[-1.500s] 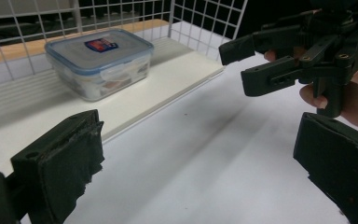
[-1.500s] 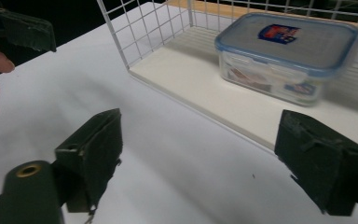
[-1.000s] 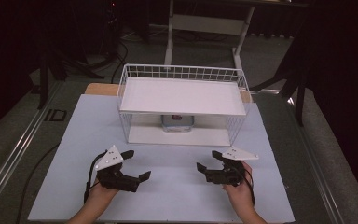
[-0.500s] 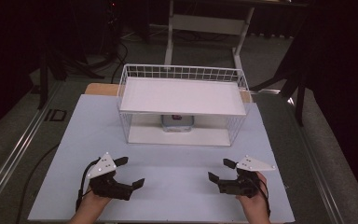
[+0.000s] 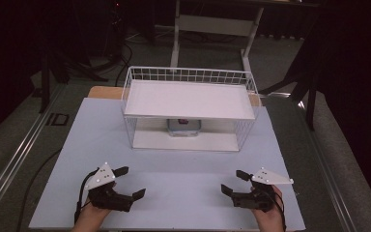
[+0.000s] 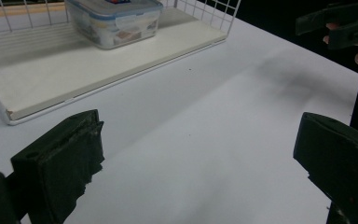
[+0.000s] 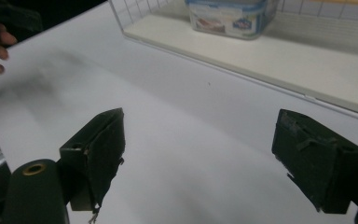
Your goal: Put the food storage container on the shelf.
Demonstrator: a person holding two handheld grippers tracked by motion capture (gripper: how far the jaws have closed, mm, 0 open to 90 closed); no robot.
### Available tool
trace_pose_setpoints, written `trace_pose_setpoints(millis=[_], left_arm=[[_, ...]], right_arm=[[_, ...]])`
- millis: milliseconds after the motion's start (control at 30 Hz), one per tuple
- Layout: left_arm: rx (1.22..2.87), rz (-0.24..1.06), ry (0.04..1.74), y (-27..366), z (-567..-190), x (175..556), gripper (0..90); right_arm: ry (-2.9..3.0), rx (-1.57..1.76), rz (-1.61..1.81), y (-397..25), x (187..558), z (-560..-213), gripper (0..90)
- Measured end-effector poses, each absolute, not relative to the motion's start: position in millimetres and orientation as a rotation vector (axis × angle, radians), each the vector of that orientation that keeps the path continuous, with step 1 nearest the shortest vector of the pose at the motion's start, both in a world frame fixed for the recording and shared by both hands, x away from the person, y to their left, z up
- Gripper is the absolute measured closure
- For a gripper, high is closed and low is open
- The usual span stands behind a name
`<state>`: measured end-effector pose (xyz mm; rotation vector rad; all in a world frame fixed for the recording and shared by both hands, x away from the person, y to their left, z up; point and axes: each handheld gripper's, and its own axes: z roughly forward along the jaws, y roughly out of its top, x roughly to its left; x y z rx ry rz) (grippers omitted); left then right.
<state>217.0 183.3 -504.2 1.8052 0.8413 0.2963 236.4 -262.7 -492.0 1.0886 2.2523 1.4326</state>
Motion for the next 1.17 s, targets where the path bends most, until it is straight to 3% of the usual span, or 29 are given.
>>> trace_pose_setpoints(millis=[400,1000,1167], left_arm=[[1.824,0.272,0.823,177,-511,220,2.4],[1.749,0.411,0.778,190,-507,216,2.4],[1.757,0.396,0.779,189,-507,216,2.4]], right_arm=[[2.252,1.079,1.375,-269,246,-506,14.6],[2.268,0.961,1.484,-265,251,-504,14.8],[2.264,0.98,1.481,-267,253,-504,14.8]])
